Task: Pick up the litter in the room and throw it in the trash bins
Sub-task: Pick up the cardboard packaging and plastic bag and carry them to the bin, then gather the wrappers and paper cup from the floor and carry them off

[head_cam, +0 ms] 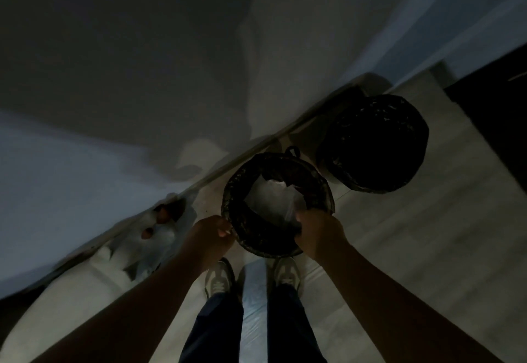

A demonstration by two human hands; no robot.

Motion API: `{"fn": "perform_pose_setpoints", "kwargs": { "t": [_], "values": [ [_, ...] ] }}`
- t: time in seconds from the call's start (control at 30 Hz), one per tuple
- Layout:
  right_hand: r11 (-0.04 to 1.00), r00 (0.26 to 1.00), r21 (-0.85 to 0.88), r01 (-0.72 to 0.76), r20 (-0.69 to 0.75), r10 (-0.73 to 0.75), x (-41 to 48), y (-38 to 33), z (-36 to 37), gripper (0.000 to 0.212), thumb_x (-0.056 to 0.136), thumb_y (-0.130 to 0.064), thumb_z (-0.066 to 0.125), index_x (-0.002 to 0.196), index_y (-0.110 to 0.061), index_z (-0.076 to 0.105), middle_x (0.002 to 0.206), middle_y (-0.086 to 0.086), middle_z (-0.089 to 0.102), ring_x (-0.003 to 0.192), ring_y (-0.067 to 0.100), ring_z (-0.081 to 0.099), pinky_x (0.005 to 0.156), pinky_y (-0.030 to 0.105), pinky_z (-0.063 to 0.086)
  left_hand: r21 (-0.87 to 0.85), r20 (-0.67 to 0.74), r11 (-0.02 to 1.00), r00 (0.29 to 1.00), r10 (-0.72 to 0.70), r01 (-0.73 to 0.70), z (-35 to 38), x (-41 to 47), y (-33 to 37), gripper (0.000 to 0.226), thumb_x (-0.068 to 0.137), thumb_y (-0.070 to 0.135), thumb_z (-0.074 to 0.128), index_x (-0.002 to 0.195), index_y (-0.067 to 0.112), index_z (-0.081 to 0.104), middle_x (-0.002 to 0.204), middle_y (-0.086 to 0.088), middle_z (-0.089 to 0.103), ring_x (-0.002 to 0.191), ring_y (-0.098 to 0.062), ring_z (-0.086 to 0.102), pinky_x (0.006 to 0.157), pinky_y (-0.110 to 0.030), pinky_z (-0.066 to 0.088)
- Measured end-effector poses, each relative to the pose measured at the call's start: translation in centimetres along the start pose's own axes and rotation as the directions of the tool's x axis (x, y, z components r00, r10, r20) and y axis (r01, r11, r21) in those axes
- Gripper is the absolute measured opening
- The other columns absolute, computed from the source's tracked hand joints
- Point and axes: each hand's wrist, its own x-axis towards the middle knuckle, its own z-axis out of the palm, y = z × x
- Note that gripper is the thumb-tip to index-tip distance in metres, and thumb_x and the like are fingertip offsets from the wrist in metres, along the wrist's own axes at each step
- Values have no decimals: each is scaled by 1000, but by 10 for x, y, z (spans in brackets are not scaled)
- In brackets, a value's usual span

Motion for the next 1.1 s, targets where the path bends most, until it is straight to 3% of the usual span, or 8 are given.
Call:
{"fn": "perform_pose_setpoints", "kwargs": {
  "t": [0.3, 0.43, 0.53, 0.63, 0.77, 0.87, 0.93, 1.1],
  "values": [
    [994, 989, -3, 109, -98, -109, -81, -31, -32, 31, 95, -24, 51, 124, -13, 52, 121, 11, 56, 113, 27, 54, 91, 29, 43, 47, 24, 996, 997, 77, -78, -45, -72, 6, 24, 89, 23, 60, 111, 14, 61, 106, -3, 66, 89, -10, 59, 69, -18, 43],
    [991, 986, 20, 134, -104, -131, -134, -53, -61, 37, 95, -28, 52, 130, -15, 48, 125, 7, 54, 116, 25, 51, 95, 32, 43, 33, 56, 994, 993, 105, -107, -80, -128, 22, 30, 88, 26, 62, 115, 14, 60, 112, -4, 65, 101, -16, 61, 87, -28, 50],
    [983, 980, 87, 161, -131, -149, -177, -72, -83, 42, 93, -26, 55, 132, -13, 48, 123, 8, 55, 114, 25, 53, 93, 33, 45, 26, 32, 991, 991, 131, -132, -103, -179, 33, 35, 89, 29, 62, 119, 13, 58, 116, -4, 64, 104, -16, 60, 88, -26, 48],
    [971, 966, 118, 208, -183, -184, -220, -90, -105, 31, 90, -24, 58, 118, -11, 54, 109, 8, 57, 102, 25, 56, 81, 31, 46, 9, -39, 993, 992, 119, -119, -124, -228, 37, 37, 89, 31, 60, 123, 16, 56, 119, -2, 61, 106, -14, 59, 86, -22, 46],
    [939, 918, 92, 332, -262, -299, -269, -110, -130, 22, 89, -27, 47, 98, -8, 54, 79, -4, 46, 81, 24, 45, 74, 28, 31, -10, -120, 997, 990, 80, -82, -144, -287, 44, 36, 90, 33, 59, 123, 19, 54, 119, -1, 59, 103, -14, 59, 86, -23, 48],
    [924, 902, -37, 381, -204, -380, -293, -129, -153, 35, 90, -29, 54, 120, -12, 56, 109, 2, 60, 104, 26, 55, 83, 28, 41, -12, -204, 999, 978, 45, -49, -157, -325, 52, 39, 90, 34, 60, 125, 18, 54, 120, -1, 61, 104, -15, 60, 90, -27, 50],
    [898, 875, -72, 435, -203, -440, -305, -140, -167, 39, 90, -26, 58, 128, -18, 53, 127, 2, 57, 117, 20, 52, 92, 26, 41, -26, -283, 999, 959, 23, -32, -164, -347, 57, 41, 90, 35, 59, 127, 18, 54, 121, -2, 60, 107, -16, 59, 92, -28, 49],
    [770, 758, -201, 605, -149, -635, -344, -163, -190, 25, 87, -21, 60, 112, -15, 57, 110, 3, 59, 98, 18, 56, 81, 29, 48, -214, -454, 977, 883, -124, 27, -161, -414, 60, 32, 88, 34, 60, 116, 19, 61, 112, 0, 64, 93, -11, 58, 76, -21, 46]
  ]
}}
